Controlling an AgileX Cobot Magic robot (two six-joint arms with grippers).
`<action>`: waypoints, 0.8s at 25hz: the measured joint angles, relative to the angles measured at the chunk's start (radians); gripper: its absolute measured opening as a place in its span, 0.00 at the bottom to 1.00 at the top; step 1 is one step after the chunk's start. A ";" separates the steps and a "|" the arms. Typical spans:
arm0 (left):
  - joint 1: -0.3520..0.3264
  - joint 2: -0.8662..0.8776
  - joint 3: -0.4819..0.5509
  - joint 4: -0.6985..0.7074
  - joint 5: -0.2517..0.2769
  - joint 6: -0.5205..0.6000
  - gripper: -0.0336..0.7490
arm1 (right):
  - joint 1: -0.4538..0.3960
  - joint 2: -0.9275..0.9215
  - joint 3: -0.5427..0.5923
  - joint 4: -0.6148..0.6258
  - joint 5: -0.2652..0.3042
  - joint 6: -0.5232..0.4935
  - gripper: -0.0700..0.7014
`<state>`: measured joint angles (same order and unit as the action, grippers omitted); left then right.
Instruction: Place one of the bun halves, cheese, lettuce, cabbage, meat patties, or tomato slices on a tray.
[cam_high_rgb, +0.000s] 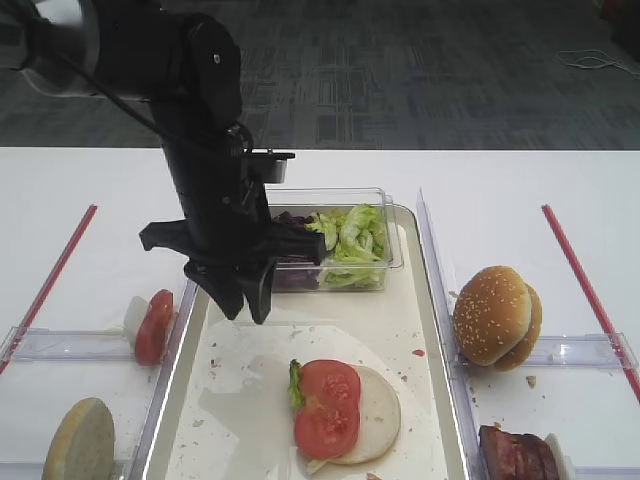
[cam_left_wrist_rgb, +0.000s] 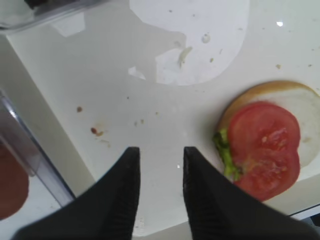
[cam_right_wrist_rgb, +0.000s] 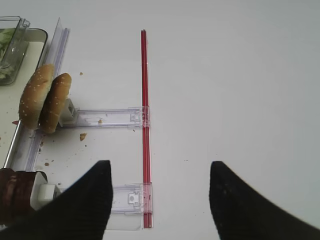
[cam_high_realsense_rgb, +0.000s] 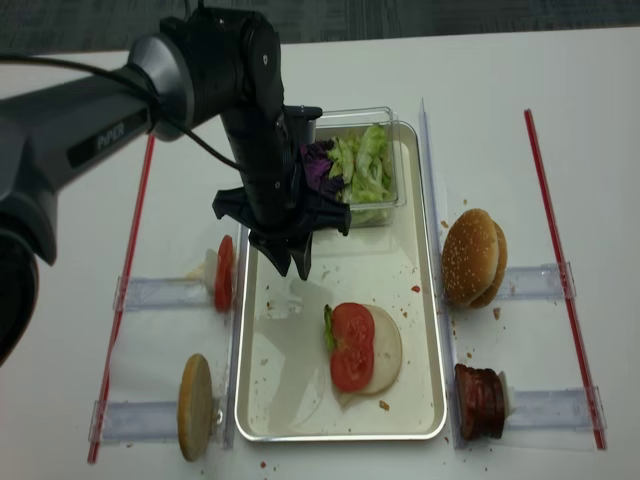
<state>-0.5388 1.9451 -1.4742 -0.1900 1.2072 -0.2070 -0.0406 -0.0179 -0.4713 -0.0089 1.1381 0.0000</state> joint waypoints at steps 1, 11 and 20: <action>0.000 -0.007 0.000 0.018 0.000 -0.002 0.34 | 0.000 0.000 0.000 0.000 0.000 0.000 0.70; 0.094 -0.094 -0.001 0.145 0.008 -0.016 0.34 | 0.000 0.000 0.000 0.000 0.000 0.000 0.70; 0.308 -0.175 -0.001 0.160 0.011 -0.009 0.34 | 0.000 0.000 0.000 0.000 0.000 0.000 0.70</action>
<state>-0.2308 1.7706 -1.4751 -0.0302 1.2185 -0.2157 -0.0406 -0.0179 -0.4713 -0.0089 1.1381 0.0000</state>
